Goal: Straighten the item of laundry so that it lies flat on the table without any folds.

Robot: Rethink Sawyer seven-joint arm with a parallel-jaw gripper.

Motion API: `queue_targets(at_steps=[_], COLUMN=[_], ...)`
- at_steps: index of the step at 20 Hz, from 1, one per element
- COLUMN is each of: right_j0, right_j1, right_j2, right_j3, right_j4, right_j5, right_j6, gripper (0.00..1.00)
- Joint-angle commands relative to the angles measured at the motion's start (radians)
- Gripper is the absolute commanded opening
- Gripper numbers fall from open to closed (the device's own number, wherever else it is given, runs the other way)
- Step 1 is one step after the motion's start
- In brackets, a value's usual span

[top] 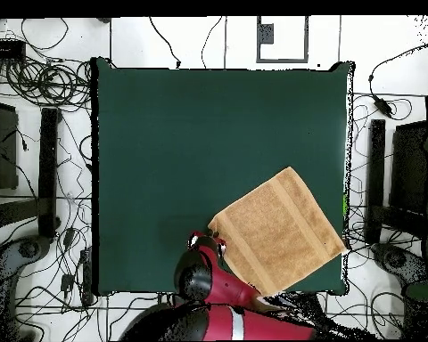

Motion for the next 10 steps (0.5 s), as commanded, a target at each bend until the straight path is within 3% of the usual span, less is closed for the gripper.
queue_targets(at_steps=[1, 10], right_j0=[0.065, 0.090], right_j1=[0.056, 0.045], right_j2=[0.181, 0.183], right_j3=[-0.192, -0.220], right_j4=[0.154, 0.247], right_j5=[0.084, 0.118], right_j6=[0.340, 0.332], gripper=[0.00, 0.00])
